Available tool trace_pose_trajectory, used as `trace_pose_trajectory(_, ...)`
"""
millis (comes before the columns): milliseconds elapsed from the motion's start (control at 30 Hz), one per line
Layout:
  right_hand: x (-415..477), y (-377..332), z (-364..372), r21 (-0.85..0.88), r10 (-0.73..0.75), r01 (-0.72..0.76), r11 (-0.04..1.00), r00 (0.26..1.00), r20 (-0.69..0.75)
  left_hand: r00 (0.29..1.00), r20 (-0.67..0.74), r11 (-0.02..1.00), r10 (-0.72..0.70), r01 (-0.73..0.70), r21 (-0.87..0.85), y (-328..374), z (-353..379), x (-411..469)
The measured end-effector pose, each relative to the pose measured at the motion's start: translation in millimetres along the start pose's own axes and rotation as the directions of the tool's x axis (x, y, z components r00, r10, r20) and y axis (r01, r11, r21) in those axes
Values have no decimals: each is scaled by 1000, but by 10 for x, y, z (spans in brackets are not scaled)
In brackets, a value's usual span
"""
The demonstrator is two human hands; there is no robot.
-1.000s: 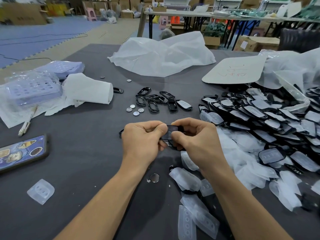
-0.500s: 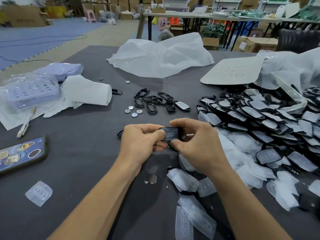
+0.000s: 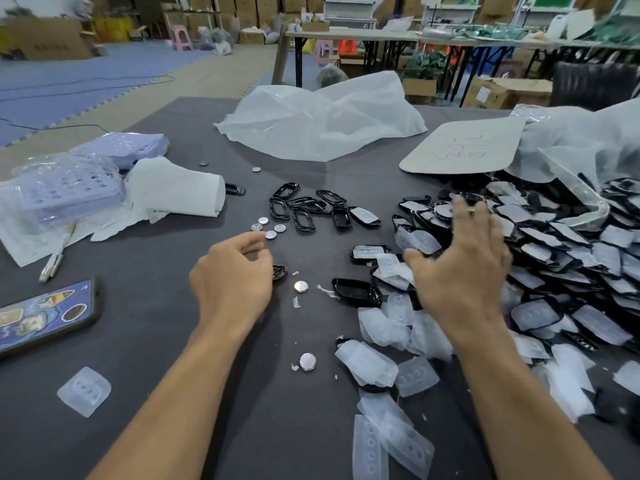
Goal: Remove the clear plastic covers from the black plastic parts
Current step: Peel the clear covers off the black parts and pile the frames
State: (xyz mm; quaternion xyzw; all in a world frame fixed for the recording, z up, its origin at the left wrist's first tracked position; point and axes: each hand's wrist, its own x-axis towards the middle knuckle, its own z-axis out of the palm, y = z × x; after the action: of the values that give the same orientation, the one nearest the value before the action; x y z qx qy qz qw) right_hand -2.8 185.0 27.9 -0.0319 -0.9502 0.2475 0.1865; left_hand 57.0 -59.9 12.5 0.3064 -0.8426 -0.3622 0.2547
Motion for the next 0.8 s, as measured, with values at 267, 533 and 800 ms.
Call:
trace_pose_trajectory(267, -93, -787, 413, 214, -360, 308, 927, 889, 283, 988, 145, 938, 53, -99, 333, -104, -64, 87)
trace_pose_trajectory(533, 356, -1284, 873, 47, -328, 350, 935, 810, 486, 997, 39, 988, -71, 65, 141, -136, -103, 140)
trace_pose_trajectory(800, 43, -1148, 617, 81, -332, 322, 943, 908, 257, 986, 150, 940, -72, 117, -319, 63, 1, -61)
